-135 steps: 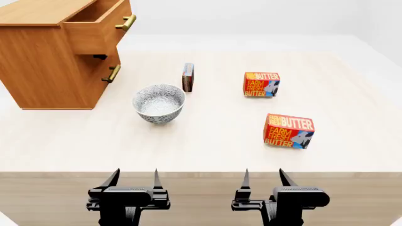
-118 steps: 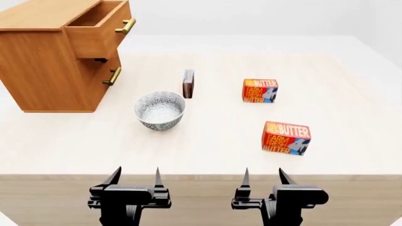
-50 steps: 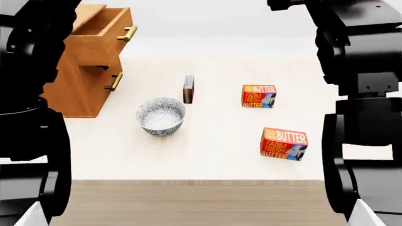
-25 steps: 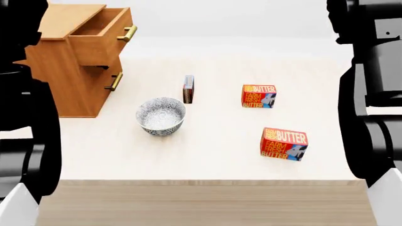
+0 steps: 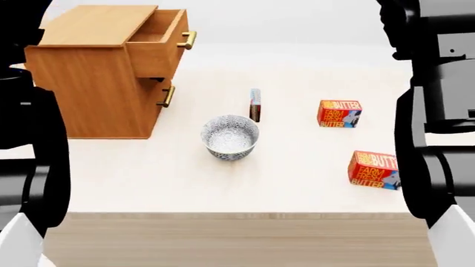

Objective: Put the chocolate pudding in the top drawer of the cabinet and close it.

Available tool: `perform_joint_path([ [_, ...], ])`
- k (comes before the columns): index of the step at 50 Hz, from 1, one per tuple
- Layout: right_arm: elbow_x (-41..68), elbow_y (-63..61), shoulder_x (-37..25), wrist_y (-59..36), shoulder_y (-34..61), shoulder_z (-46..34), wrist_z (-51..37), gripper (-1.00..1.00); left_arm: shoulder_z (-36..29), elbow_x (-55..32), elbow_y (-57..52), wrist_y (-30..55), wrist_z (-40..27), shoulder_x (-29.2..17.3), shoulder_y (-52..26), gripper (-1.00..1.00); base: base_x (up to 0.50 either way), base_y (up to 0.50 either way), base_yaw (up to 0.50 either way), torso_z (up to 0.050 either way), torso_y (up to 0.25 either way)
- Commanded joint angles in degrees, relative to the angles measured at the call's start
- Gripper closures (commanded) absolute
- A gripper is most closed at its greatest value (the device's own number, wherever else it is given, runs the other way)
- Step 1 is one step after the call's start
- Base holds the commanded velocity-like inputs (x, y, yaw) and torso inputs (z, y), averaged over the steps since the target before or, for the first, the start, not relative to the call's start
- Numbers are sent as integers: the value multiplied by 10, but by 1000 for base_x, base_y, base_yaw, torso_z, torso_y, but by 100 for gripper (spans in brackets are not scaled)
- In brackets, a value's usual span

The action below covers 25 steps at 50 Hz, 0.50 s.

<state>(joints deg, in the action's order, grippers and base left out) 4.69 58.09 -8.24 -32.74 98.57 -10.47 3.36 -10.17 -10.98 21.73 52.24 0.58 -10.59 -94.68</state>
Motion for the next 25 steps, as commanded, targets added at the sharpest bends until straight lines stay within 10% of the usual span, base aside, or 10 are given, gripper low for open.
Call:
perform_joint_path([
  [1,7,-18,-1,-16,-10,3,1,-100,-2,-1,1,6,-4,-1,-2,-100,0,500,0,0,0],
  [25,22,-57,-9,-45,-23,9,1,-100,-8,-8,1,-3,-1,-5,-1,-100,188,62,0,0,0],
])
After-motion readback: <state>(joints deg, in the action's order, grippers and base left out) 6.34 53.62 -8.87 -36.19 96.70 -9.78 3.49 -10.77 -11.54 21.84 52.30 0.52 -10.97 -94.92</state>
